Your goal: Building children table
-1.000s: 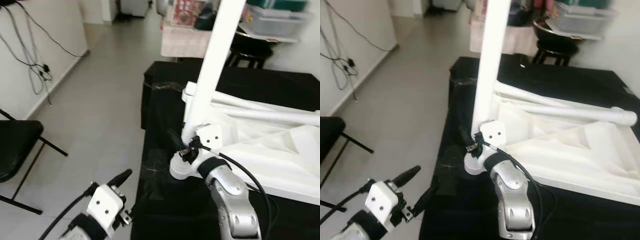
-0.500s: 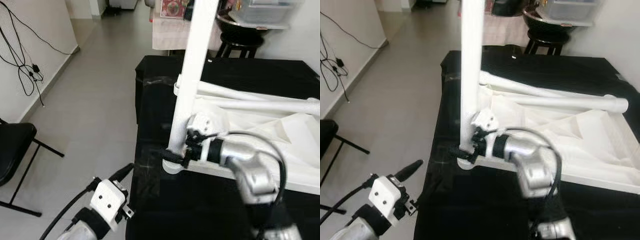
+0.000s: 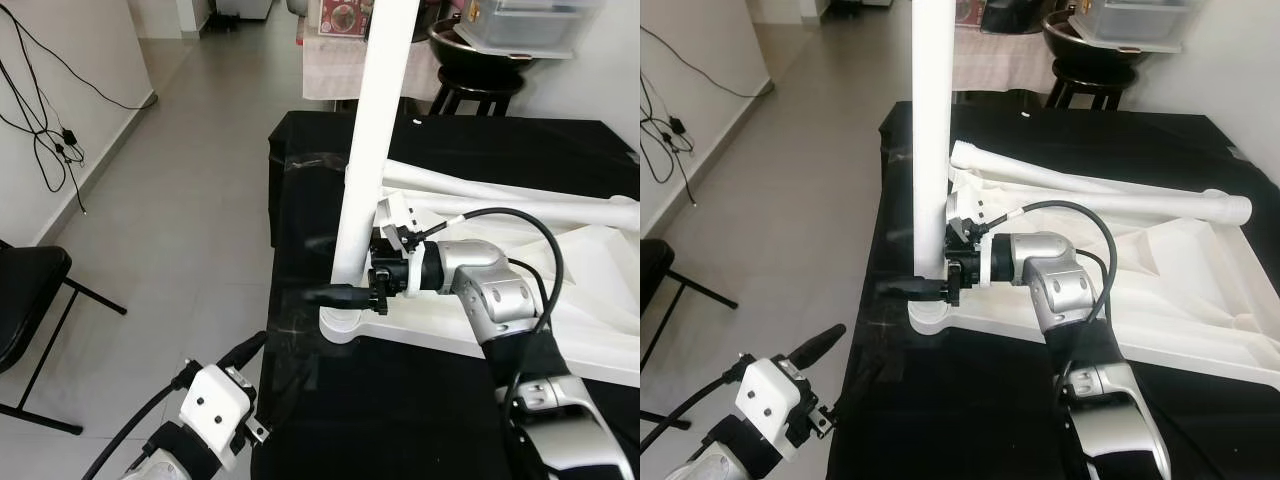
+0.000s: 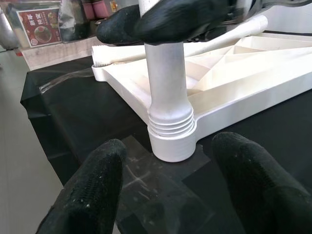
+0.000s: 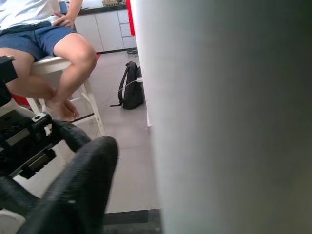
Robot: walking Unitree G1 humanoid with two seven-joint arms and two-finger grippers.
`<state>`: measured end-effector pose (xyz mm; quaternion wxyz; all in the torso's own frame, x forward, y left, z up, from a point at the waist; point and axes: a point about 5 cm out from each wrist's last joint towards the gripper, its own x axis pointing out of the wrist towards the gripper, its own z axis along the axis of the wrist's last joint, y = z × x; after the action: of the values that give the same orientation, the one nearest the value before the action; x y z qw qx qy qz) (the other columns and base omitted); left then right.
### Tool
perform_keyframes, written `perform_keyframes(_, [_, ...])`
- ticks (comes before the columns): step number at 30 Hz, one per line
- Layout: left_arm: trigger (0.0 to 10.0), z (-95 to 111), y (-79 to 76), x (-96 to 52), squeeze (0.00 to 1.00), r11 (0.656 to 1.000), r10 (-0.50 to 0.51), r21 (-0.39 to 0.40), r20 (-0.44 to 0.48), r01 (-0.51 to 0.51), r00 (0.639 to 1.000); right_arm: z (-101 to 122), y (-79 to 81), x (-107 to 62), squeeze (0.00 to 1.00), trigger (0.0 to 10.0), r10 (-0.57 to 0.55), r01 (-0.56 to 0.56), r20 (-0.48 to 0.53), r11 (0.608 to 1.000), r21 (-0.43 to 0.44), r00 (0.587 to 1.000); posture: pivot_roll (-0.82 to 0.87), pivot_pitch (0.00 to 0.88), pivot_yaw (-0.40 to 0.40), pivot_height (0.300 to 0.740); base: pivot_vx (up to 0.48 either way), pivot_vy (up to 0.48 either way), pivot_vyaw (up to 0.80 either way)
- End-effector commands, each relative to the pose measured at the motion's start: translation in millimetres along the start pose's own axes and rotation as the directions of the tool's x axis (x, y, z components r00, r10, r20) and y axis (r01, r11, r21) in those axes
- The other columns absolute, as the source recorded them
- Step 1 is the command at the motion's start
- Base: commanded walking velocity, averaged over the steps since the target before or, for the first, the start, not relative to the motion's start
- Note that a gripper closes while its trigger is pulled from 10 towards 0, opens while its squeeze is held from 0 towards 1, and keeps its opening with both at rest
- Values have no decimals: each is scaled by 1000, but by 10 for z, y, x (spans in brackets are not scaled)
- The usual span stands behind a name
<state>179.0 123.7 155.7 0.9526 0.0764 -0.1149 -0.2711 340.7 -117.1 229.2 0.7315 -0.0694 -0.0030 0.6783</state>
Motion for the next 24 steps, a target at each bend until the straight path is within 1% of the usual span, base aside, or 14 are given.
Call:
perform_keyframes(1, [10000,3,-23,-10,0,1000,-1,6,-8,1,1000,-19,25,63,0,0,41,-41,-7,999,0,999,39,178,-73,740,0,0,0])
perform_keyframes(4, [10000,6,-25,-7,0,1000,1,5,-6,-1,1000,-57,31,23,0,0,-23,23,-13,999,-23,1000,34,180,-76,740,0,0,0])
perform_keyframes(5, [10000,6,-27,-8,0,1000,2,4,-4,-2,1000,-123,60,-47,0,0,-197,197,0,980,-28,980,28,180,-79,740,0,0,0])
perform_keyframes(7, [10000,6,-27,-8,0,1000,2,4,-4,-2,1000,-143,75,-71,0,0,-257,257,5,966,-26,966,28,180,-79,740,0,0,0])
perform_keyframes(8, [10000,6,-26,-9,0,1000,2,4,-3,-2,1000,-186,134,-79,0,0,-360,359,22,933,13,933,21,179,-86,740,0,0,0])
perform_keyframes(9, [10000,6,-26,-9,0,1000,2,4,-3,-2,1000,-186,134,-79,0,0,-360,359,22,933,13,933,21,179,-86,740,0,0,0])
perform_keyframes(10, [10000,6,-20,-10,0,1000,3,5,-3,-3,1000,-256,209,-56,0,0,-555,554,36,831,45,831,16,180,-85,740,0,0,0])
perform_keyframes(12, [10000,6,-20,-10,0,1000,3,5,-3,-3,1000,-256,209,-56,0,0,-555,554,36,831,45,831,16,180,-85,740,0,0,0])
perform_keyframes(13, [10000,6,-8,-9,0,1000,4,6,-2,-4,1000,-368,360,-63,0,0,-767,767,-5,640,48,641,1,181,-74,740,0,0,0])
perform_keyframes(14, [10000,2,3,-2,0,1000,4,6,-1,-4,1000,-442,547,-43,0,0,-859,859,-37,508,56,510,-3,178,-64,740,0,0,0])
perform_keyframes(15, [10000,2,3,-2,0,1000,4,6,-1,-4,1000,-442,547,-43,0,0,-859,859,-37,508,56,510,-3,178,-64,740,0,0,0])
perform_keyframes(16, [10000,-7,10,7,0,1000,2,6,-1,-2,1000,-488,684,46,0,0,-873,874,-53,483,51,485,-10,166,-58,740,0,0,0])
perform_keyframes(17, [10000,-13,13,13,0,1000,1,6,-1,-1,1000,-510,760,126,0,0,-859,861,-58,506,52,509,-10,166,-58,740,0,0,0])
perform_keyframes(24, [10000,-31,10,28,0,1000,2,10,-1,-2,1000,-509,601,197,0,0,-822,823,-52,565,60,568,7,146,-76,740,0,0,0])
